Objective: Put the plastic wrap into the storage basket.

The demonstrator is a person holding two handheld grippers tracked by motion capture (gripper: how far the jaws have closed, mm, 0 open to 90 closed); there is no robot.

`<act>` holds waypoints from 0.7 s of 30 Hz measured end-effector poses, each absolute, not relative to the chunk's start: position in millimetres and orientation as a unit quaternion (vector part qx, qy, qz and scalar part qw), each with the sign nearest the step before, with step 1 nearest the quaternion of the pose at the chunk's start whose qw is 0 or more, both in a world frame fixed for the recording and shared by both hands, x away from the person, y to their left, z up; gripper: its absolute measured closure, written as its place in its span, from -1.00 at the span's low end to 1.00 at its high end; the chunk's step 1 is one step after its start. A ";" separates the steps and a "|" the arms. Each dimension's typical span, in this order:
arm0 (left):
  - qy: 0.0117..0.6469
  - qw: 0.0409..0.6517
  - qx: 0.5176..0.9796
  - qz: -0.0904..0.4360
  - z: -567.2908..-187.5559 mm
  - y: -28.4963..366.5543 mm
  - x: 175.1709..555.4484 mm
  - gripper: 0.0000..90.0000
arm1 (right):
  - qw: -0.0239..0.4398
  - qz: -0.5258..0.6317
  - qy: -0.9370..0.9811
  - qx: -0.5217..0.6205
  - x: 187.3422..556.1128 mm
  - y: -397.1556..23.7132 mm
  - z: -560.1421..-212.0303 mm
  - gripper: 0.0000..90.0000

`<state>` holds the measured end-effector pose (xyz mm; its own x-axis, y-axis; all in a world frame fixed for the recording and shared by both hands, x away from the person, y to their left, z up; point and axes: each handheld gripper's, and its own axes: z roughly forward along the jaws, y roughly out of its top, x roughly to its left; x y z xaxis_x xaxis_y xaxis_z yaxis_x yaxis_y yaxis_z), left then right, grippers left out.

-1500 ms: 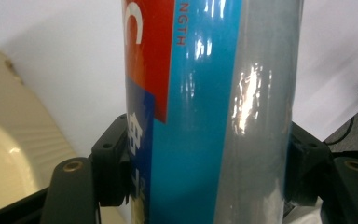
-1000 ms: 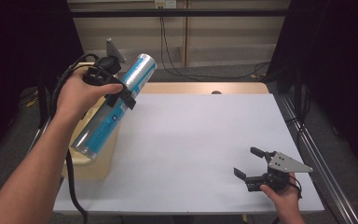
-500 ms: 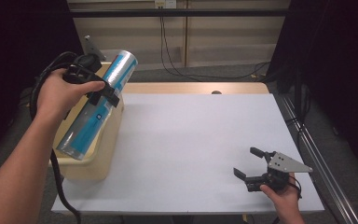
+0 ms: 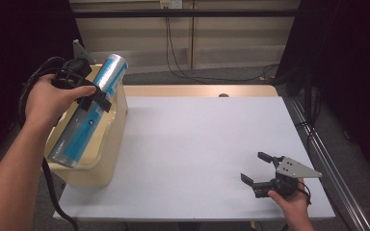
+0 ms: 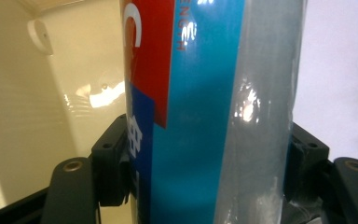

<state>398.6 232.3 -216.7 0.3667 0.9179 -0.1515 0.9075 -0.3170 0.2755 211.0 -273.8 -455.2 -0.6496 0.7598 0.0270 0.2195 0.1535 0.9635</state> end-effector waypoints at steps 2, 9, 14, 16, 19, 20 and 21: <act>0.566 0.158 0.809 0.018 -217.8 234.3 398.2 -0.28 | 0.244 0.553 0.721 0.339 211.0 -273.8 -455.3 -0.93; 0.575 0.157 0.802 0.020 -219.9 243.6 396.6 -0.29 | 0.244 0.552 0.722 0.338 211.2 -273.5 -455.7 -0.93; 0.583 0.153 0.798 0.021 -224.1 251.1 397.1 -0.29 | 0.243 0.553 0.721 0.338 211.2 -273.0 -455.7 -0.93; 0.587 0.148 0.795 0.020 -226.0 253.7 397.7 -0.29 | 0.243 0.553 0.721 0.338 211.2 -272.9 -455.6 -0.93; 0.594 0.148 0.791 0.021 -230.4 258.7 398.6 -0.29 | 0.243 0.552 0.722 0.339 211.2 -272.8 -455.7 -0.93; 0.598 0.149 0.788 0.020 -231.6 260.2 398.8 -0.29 | 0.243 0.553 0.722 0.338 211.3 -272.8 -455.7 -0.93; 0.600 0.149 0.786 0.020 -233.4 262.2 399.2 -0.29 | 0.243 0.553 0.722 0.338 211.3 -272.8 -455.8 -0.93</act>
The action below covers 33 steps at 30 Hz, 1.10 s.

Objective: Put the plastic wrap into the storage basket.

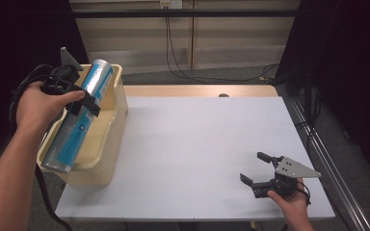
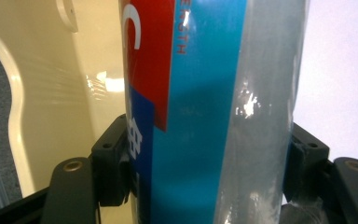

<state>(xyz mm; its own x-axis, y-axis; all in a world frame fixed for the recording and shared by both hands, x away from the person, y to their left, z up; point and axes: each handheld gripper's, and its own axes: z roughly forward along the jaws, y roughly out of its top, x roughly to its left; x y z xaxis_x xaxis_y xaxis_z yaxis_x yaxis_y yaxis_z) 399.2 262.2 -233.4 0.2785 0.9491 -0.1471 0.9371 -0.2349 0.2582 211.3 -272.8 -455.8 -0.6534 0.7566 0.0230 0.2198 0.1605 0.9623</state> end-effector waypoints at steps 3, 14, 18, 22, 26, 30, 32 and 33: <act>0.605 0.147 0.782 0.017 -237.1 266.0 400.2 -0.29 | 0.243 0.553 0.722 0.338 211.1 -272.9 -455.6 -0.93; 0.618 0.138 0.773 0.011 -256.3 273.3 402.0 -0.29 | 0.242 0.553 0.723 0.337 211.0 -272.3 -455.6 -0.93; 0.621 0.131 0.773 0.000 -261.3 275.5 402.0 -0.29 | 0.242 0.553 0.723 0.337 211.0 -272.3 -455.5 -0.93; 0.625 0.128 0.770 -0.003 -265.6 276.0 402.0 -0.29 | 0.244 0.553 0.722 0.336 210.8 -272.6 -454.8 -0.93; 0.628 0.126 0.768 -0.010 -267.4 277.1 402.8 -0.29 | 0.244 0.554 0.722 0.336 211.0 -272.7 -455.0 -0.93; 0.629 0.126 0.767 -0.013 -268.3 276.6 402.6 -0.29 | 0.244 0.554 0.722 0.335 210.7 -273.0 -454.9 -0.93; 0.629 0.125 0.768 -0.011 -269.0 275.7 402.5 -0.29 | 0.244 0.553 0.722 0.337 210.5 -273.3 -454.7 -0.93; 0.628 0.124 0.768 -0.011 -269.6 275.6 402.9 -0.29 | 0.244 0.553 0.722 0.337 210.4 -273.4 -454.7 -0.93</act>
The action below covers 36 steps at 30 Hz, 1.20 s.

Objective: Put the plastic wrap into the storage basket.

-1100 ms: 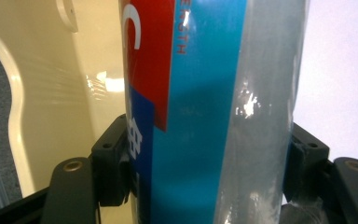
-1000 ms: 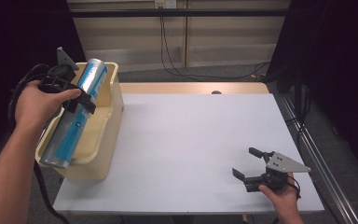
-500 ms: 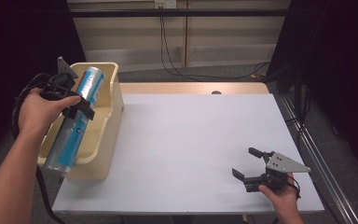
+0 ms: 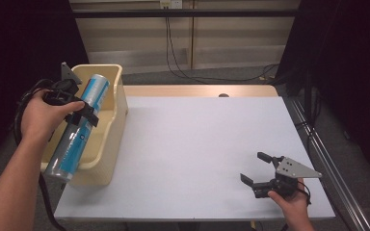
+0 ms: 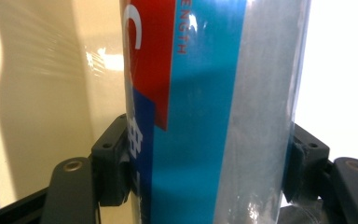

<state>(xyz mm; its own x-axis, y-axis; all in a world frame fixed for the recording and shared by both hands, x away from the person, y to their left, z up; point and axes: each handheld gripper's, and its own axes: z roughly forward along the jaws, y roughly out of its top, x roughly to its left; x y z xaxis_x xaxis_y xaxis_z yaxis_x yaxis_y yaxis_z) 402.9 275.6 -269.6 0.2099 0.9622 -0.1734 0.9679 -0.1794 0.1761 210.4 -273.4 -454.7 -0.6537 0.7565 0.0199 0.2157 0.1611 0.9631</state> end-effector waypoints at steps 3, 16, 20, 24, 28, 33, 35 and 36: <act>0.631 0.125 0.765 -0.011 -272.2 274.7 403.3 -0.29 | 0.244 0.553 0.722 0.336 210.3 -273.4 -454.7 -0.93; 0.638 0.123 0.760 -0.017 -282.3 276.2 404.3 -0.29 | 0.242 0.553 0.723 0.336 210.3 -272.3 -455.2 -0.93; 0.640 0.121 0.758 -0.020 -284.3 276.8 404.5 -0.29 | 0.243 0.552 0.723 0.336 210.3 -272.3 -455.1 -0.93; 0.643 0.117 0.757 -0.019 -288.6 276.1 405.4 -0.29 | 0.242 0.553 0.724 0.335 210.3 -272.2 -455.1 -0.93; 0.643 0.114 0.757 -0.023 -291.1 275.3 406.3 -0.29 | 0.241 0.553 0.723 0.335 210.3 -272.4 -455.0 -0.93; 0.645 0.113 0.755 -0.023 -295.2 274.7 407.1 -0.29 | 0.242 0.554 0.723 0.335 210.2 -272.2 -455.0 -0.93; 0.645 0.111 0.756 -0.022 -297.0 274.1 407.3 -0.29 | 0.242 0.553 0.724 0.335 210.3 -272.1 -455.0 -0.93; 0.643 0.109 0.758 -0.022 -297.8 273.8 407.6 -0.29 | 0.242 0.553 0.724 0.335 210.3 -272.1 -455.1 -0.93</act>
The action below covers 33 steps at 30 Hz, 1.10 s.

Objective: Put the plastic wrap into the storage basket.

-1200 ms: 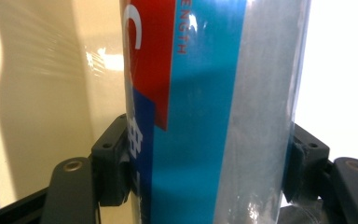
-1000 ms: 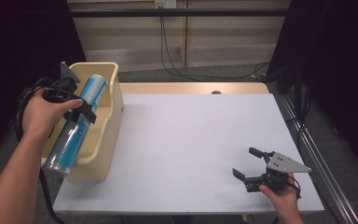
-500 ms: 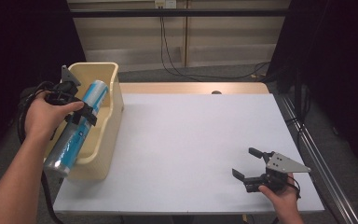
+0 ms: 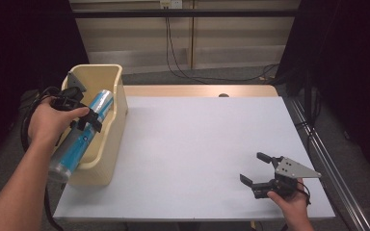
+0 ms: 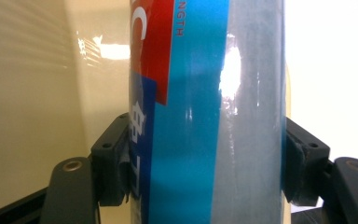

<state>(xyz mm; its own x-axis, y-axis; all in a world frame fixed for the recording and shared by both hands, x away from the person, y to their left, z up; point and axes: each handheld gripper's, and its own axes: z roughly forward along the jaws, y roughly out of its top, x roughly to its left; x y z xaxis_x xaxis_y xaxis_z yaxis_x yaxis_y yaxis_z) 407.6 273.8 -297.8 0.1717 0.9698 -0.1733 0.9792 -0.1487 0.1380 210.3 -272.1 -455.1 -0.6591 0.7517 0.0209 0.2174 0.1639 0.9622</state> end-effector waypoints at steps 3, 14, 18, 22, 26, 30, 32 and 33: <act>0.642 0.103 0.760 -0.026 -298.8 272.2 408.8 -0.29 | 0.241 0.554 0.724 0.333 210.8 -272.0 -455.2 -0.93; 0.643 0.091 0.760 -0.017 -300.9 270.7 411.4 -0.29 | 0.240 0.554 0.724 0.335 210.9 -271.8 -455.6 -0.93; 0.644 0.089 0.760 -0.008 -298.7 270.4 411.9 -0.30 | 0.240 0.552 0.725 0.335 211.0 -271.4 -455.7 -0.93; 0.646 0.090 0.758 -0.003 -299.2 270.8 411.9 -0.30 | 0.240 0.552 0.726 0.333 210.9 -271.3 -455.6 -0.93; 0.646 0.085 0.759 -0.008 -300.8 270.3 412.4 -0.31 | 0.240 0.553 0.725 0.333 210.6 -271.2 -455.5 -0.93; 0.646 0.103 0.756 0.000 -293.2 270.4 413.0 -0.31 | 0.241 0.553 0.725 0.332 210.5 -271.1 -455.2 -0.93; 0.645 0.138 0.752 0.011 -274.4 272.2 411.8 -0.27 | 0.241 0.552 0.726 0.332 210.4 -271.1 -455.3 -0.93; 0.641 0.138 0.755 0.018 -264.9 271.1 410.7 -0.27 | 0.240 0.552 0.726 0.332 210.3 -271.1 -455.3 -0.93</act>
